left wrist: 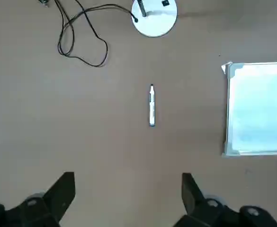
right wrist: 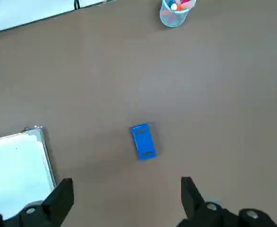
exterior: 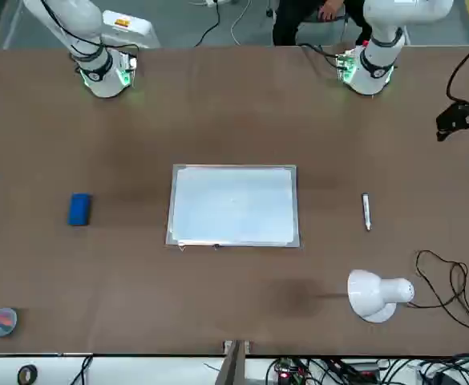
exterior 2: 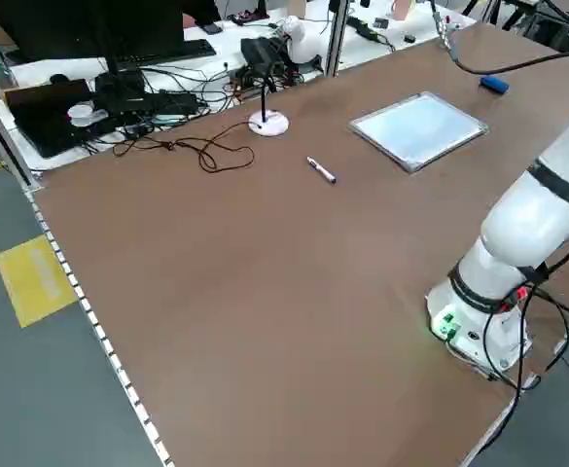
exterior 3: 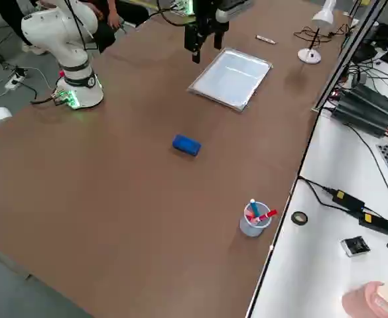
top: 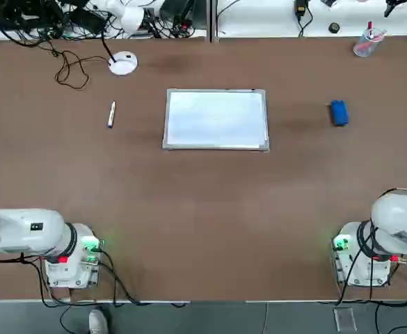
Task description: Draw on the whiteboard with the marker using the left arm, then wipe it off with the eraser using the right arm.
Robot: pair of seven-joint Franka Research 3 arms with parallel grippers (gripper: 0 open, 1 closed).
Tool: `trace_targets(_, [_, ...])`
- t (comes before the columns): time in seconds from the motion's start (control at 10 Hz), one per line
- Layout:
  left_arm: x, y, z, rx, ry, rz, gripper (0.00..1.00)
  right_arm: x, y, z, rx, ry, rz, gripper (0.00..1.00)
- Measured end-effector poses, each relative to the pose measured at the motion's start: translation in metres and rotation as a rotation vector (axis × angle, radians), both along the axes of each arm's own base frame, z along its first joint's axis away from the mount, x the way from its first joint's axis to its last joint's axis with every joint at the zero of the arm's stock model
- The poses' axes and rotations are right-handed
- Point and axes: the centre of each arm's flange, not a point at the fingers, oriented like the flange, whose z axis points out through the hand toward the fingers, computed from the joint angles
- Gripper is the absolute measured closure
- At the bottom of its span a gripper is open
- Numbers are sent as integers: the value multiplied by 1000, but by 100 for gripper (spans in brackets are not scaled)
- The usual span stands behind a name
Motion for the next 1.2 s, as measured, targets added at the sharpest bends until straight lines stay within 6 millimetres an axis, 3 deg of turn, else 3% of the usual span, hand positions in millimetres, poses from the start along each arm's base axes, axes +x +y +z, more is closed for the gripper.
trace_targets(0.4, [1,0,-2,0,4,1,0,1,1,1,0,-8,2,0])
trace_targets(0.7, [7,1,-15,0,28,1,0,1,2,1,-1,-10,3,0])
trace_targets(0.9, [18,1,-36,-2,40,2,0,2,2,2,-1,-18,4,0])
trace_targets(1.2, [38,-1,-93,-11,27,14,0,2,5,2,0,-22,9,0])
